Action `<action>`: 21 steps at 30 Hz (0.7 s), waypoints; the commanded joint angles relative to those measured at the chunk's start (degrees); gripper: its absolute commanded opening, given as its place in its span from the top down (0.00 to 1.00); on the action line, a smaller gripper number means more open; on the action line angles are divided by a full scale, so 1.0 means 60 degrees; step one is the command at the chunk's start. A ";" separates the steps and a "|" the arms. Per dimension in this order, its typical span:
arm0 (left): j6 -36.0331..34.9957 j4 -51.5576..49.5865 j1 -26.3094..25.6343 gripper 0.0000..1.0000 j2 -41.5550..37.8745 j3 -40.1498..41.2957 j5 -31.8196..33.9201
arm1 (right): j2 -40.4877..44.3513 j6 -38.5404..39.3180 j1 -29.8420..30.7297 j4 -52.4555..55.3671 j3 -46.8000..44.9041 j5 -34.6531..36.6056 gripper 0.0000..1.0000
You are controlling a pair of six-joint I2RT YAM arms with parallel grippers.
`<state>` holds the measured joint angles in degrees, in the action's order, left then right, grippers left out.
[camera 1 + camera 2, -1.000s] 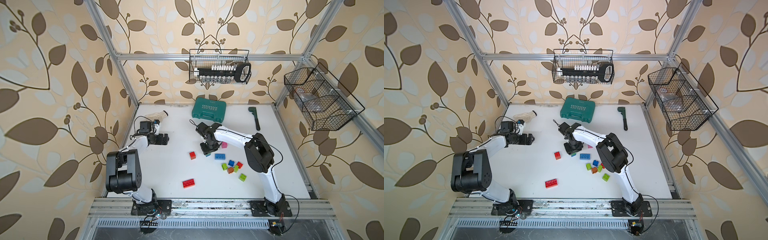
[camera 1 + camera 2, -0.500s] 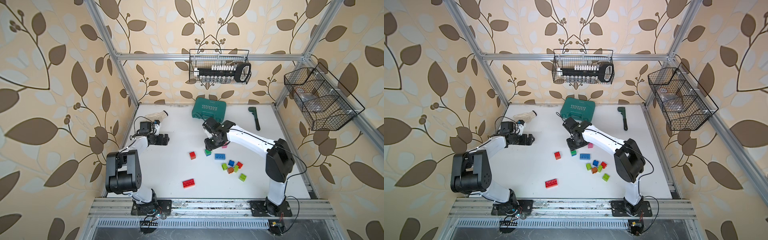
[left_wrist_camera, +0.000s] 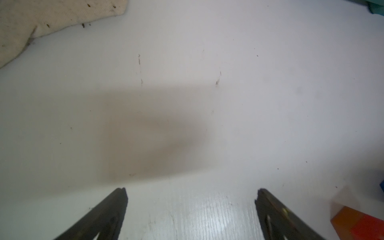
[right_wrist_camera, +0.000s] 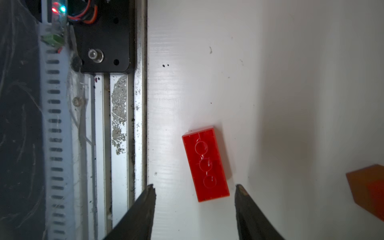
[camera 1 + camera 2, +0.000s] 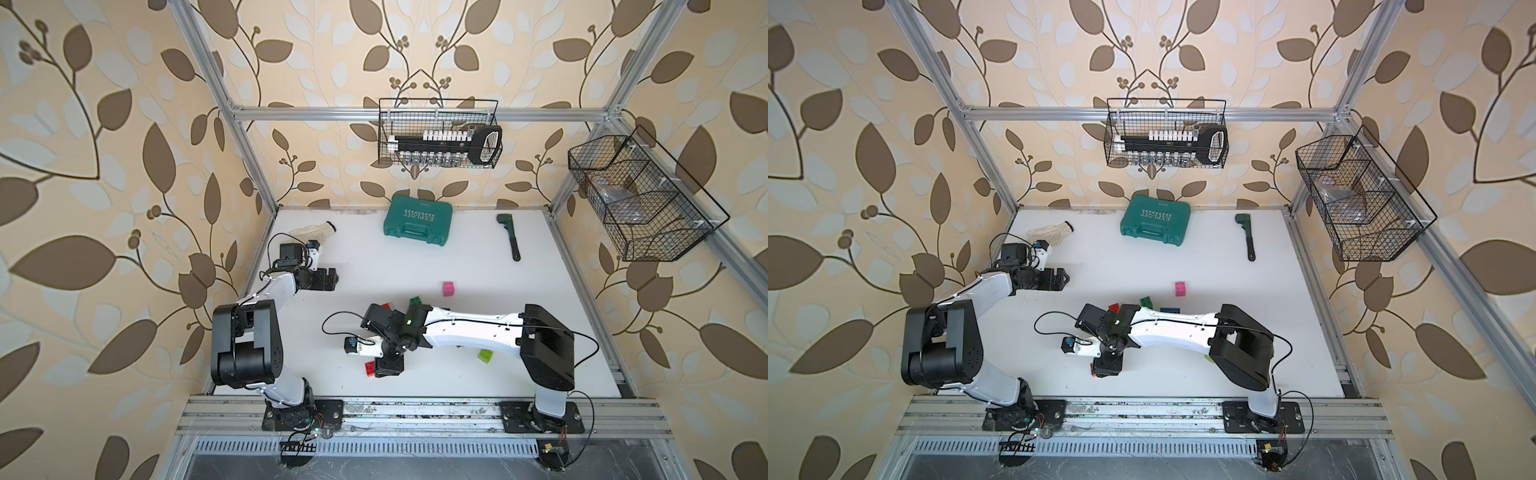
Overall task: Assemble the letter h with lego
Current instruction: Adjust the lego brick at the center of the board.
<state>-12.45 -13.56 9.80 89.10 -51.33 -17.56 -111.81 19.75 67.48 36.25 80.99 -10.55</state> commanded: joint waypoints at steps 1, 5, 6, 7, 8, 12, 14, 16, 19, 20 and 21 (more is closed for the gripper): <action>-0.0097 -0.0002 0.0098 0.01 -0.0481 -0.0012 -0.0200 | -0.0685 0.1016 -0.0060 -0.0139 0.0429 0.0034 0.41; -0.0078 -0.0154 0.0124 0.01 -0.0417 -0.0134 -0.0222 | -0.1323 0.1129 -0.0060 0.0178 0.0796 0.0026 0.42; -0.0079 -0.0095 0.0131 0.01 -0.0446 -0.0078 -0.0237 | -0.1459 0.1133 -0.0063 0.0296 0.0885 0.0014 0.42; -0.0065 -0.0055 0.0129 0.01 -0.0465 -0.0052 -0.0251 | -0.1541 0.1126 -0.0058 0.0330 0.0903 0.0047 0.44; -0.0062 -0.0071 0.0136 0.01 -0.0454 -0.0076 -0.0304 | -0.1565 0.1081 -0.0058 0.0284 0.0898 0.0083 0.47; -0.0049 -0.0618 0.0148 0.01 -0.0528 -0.0422 -0.0629 | -0.1042 0.0540 -0.0164 -0.0577 0.0412 0.0099 0.63; -0.0107 -0.0813 0.0155 0.01 -0.0677 -0.0547 -0.0948 | -0.0419 0.0133 -0.0341 -0.1348 -0.0068 0.0033 0.69; -0.0164 -0.1373 0.0140 0.01 -0.0736 -0.0975 -0.1547 | 0.0355 -0.0479 -0.0635 -0.2284 -0.0709 0.0107 0.73; -0.0340 -0.2575 0.0143 0.01 -0.0672 -0.1853 -0.2800 | 0.1752 -0.1314 -0.1239 -0.4099 -0.1982 0.0130 0.73; -0.0341 -0.2893 0.0126 0.01 -0.0654 -0.2099 -0.3191 | 0.2311 -0.1551 -0.1463 -0.4901 -0.2511 0.0136 0.73; -0.0326 -0.3139 0.0067 0.01 -0.0643 -0.2295 -0.3427 | 0.2764 -0.1733 -0.1636 -0.5634 -0.3014 0.0175 0.73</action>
<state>-13.23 -25.63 10.20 87.79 -60.86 -29.15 -102.15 15.31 60.14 17.58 67.99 -9.93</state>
